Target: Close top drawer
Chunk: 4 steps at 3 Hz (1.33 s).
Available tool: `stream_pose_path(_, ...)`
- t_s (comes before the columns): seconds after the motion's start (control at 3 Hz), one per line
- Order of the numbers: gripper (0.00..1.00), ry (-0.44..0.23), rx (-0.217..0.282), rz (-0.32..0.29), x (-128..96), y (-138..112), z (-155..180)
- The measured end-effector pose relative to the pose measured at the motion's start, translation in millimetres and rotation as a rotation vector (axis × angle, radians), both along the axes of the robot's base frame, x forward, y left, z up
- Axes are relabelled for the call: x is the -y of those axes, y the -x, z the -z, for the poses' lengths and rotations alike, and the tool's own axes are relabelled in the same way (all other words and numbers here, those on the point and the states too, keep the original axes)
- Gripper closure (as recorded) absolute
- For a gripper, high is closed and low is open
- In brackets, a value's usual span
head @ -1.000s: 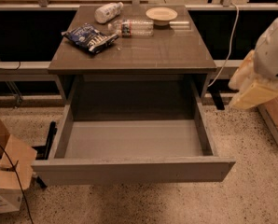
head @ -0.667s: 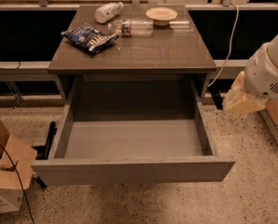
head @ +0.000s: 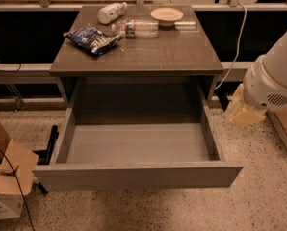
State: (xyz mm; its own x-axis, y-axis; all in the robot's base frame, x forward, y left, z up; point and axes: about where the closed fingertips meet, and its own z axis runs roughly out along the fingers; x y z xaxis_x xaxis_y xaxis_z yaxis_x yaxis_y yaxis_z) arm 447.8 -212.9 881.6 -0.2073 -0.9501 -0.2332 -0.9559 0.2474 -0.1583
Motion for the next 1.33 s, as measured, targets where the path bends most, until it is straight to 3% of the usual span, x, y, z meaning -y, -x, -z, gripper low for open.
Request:
stream_pose_path(1.0,1.0,-0.029,-0.182,-0.014,20.4,34.6,130.8)
stream_pose_path(1.33,1.0,-0.058,-0.268,-0.013,20.8,43.0,180.7)
